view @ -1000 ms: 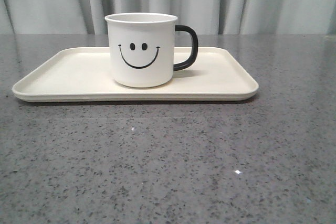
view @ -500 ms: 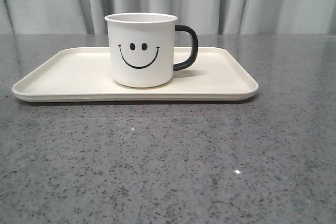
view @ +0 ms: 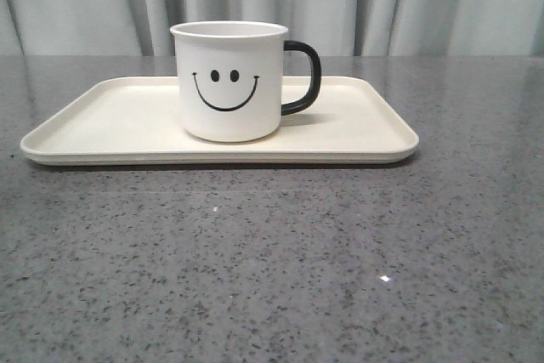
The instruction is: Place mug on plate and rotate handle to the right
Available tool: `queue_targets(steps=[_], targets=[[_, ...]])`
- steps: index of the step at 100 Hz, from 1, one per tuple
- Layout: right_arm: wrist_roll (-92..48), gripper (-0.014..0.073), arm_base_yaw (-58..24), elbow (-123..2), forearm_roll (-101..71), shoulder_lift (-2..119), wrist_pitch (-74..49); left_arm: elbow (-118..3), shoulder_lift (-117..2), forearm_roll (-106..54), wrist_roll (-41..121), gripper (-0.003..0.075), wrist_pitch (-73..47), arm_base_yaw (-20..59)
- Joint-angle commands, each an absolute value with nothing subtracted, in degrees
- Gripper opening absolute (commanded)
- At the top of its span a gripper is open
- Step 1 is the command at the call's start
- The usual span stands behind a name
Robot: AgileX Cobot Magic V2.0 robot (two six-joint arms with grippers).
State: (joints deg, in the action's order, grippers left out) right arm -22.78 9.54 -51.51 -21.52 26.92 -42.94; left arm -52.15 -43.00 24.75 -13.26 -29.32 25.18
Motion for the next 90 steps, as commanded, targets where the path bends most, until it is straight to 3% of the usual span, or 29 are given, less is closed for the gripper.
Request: queue_targets(steps=[1, 12, 23, 53, 90], targets=[[-22.68, -0.006, 9.52, -52.73, -21.7, 27.11, -39.32, -44.46, -36.71, 23.09, -13.95, -0.002, -8.94, 22.74], [-22.68, -0.006, 9.52, -52.73, -21.7, 27.11, -39.32, -31.65, -28.95, 19.1, -13.95, -0.002, 5.56, 18.97], [-22.68, -0.006, 9.52, -52.73, -21.7, 27.11, -39.32, -21.37, -21.15, 14.38, -13.95, -0.002, 11.67, 15.35], [-22.68, -0.006, 9.52, -52.73, -21.7, 27.11, -39.32, -5.42, -5.24, 5.67, -13.95, -0.002, 11.92, 7.43], [-22.68, -0.006, 9.52, -52.73, -21.7, 27.11, -39.54, 0.51, 1.97, 5.67, -13.95, -0.002, 9.9, 6.23]])
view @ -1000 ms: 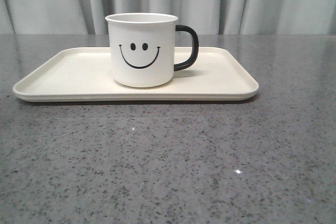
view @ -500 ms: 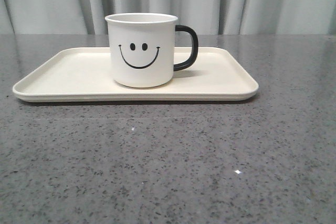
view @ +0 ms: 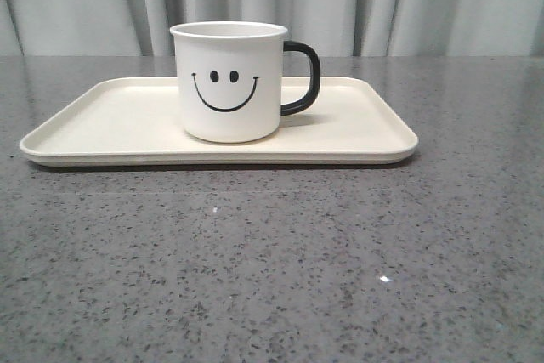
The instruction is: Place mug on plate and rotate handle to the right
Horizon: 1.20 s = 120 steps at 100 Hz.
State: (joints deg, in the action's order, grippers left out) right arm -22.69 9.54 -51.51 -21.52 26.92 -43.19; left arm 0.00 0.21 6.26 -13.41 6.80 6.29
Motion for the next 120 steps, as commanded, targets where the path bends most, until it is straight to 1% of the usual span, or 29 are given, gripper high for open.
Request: queue_targets(steps=[1, 120], targets=[[-22.68, -0.006, 9.52, -52.73, -21.7, 27.11, -39.6, 0.51, 1.97, 5.67, -13.95, -0.002, 9.9, 6.23], [-22.68, -0.006, 9.52, -52.73, -21.7, 27.11, -39.7, 0.51, 1.97, 6.5, -13.95, -0.002, 9.87, 6.15]])
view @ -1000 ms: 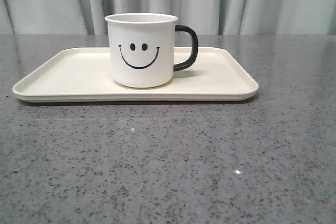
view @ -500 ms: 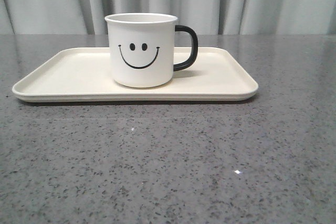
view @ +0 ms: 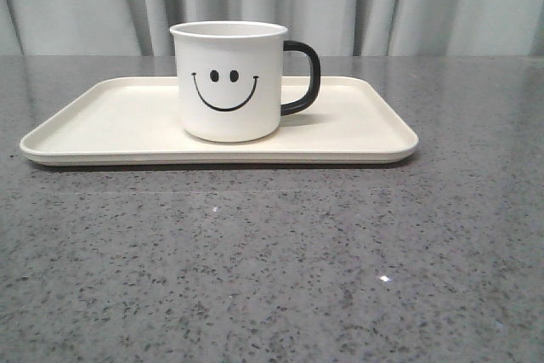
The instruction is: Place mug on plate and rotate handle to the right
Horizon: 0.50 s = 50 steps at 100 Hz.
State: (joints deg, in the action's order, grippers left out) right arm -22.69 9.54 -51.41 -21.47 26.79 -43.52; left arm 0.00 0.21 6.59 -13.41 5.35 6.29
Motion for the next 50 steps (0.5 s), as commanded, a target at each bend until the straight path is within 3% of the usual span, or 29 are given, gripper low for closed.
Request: queue_targets(steps=[1, 50], targets=[[-22.68, -0.006, 9.52, -52.73, -21.7, 27.11, -39.7, 0.51, 1.97, 6.5, -13.95, -0.002, 9.87, 6.15], [-22.68, -0.006, 6.69, -50.24, -21.7, 24.83, -37.25, 0.51, 1.97, 6.5, -13.95, -0.002, 9.87, 6.15]])
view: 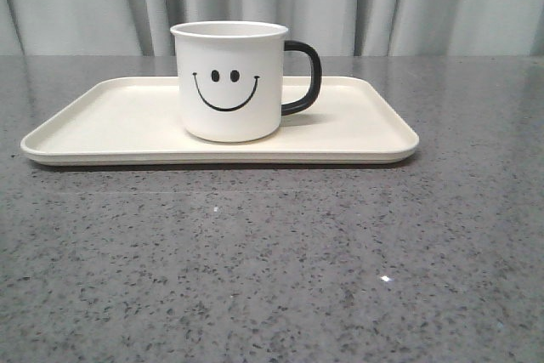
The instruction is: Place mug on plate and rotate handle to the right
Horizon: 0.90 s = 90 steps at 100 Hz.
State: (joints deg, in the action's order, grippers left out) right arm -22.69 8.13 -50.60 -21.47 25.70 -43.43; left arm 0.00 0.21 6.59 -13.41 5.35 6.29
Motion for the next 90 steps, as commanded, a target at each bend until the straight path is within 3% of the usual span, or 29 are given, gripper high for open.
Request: queue_targets(steps=[1, 40, 70, 90], targets=[[-22.68, -0.006, 6.29, -49.7, -21.7, 24.7, -36.66, 0.51, 1.97, 6.5, -13.95, -0.002, 9.87, 6.15], [-22.68, -0.006, -3.71, -20.47, -21.7, 10.21, -9.75, 0.51, 1.97, 6.5, -13.95, -0.002, 9.87, 6.15], [-22.68, -0.006, -3.85, -6.52, -21.7, -1.98, -1.86, 0.51, 1.97, 6.5, -13.95, -0.002, 9.87, 6.15], [-22.68, -0.006, -3.79, -2.1, -21.7, -1.81, 0.0, 0.51, 1.97, 6.5, -13.95, -0.002, 9.87, 6.15]])
